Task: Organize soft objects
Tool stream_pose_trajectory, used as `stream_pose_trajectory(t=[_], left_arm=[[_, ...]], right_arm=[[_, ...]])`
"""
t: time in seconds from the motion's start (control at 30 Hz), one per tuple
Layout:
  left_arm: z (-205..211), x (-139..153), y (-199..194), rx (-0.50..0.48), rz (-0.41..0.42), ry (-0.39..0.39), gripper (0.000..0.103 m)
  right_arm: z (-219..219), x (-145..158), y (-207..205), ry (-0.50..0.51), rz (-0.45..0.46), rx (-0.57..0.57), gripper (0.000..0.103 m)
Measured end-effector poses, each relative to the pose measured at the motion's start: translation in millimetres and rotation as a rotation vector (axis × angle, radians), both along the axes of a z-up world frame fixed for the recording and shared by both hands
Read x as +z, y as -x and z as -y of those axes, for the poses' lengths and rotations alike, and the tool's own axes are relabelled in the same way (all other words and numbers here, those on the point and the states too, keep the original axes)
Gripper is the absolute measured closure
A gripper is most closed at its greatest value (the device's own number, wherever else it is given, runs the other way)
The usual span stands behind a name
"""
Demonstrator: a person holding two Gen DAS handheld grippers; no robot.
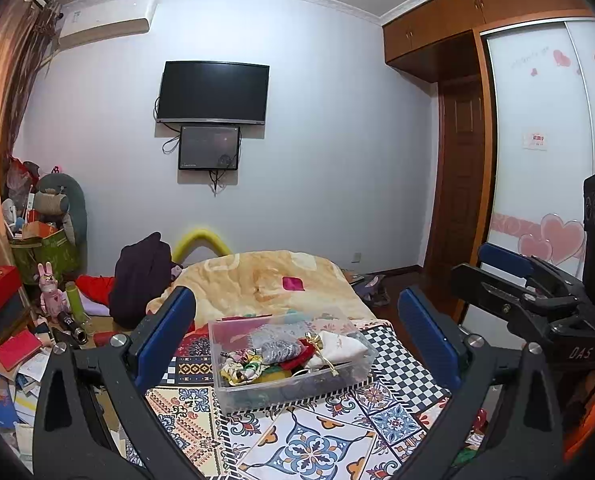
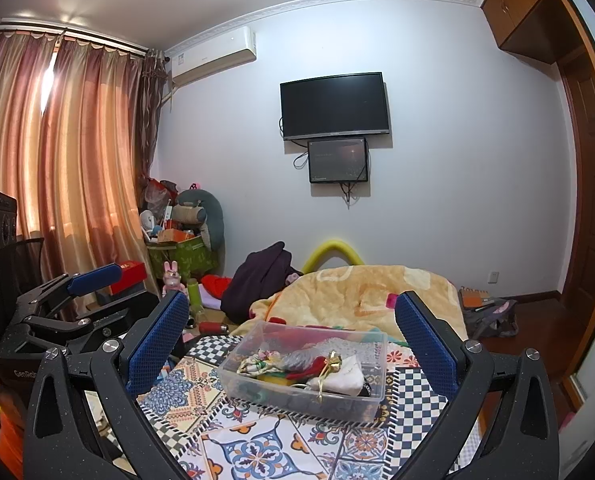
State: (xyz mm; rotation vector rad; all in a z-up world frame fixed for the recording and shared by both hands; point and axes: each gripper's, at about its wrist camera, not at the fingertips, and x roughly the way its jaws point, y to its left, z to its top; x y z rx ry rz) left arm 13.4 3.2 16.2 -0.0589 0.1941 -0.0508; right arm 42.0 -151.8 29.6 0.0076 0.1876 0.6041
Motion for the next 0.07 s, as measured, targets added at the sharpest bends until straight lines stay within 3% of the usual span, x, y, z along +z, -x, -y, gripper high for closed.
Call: stream_pose_trajectory(t=[0.07], left_arm=[[-1.2, 0.5, -0.2, -0.002, -0.002, 0.002, 0.000]], right_arm=[[0.0, 0.1, 0.1, 0.000, 0.001, 0.000, 0.000]])
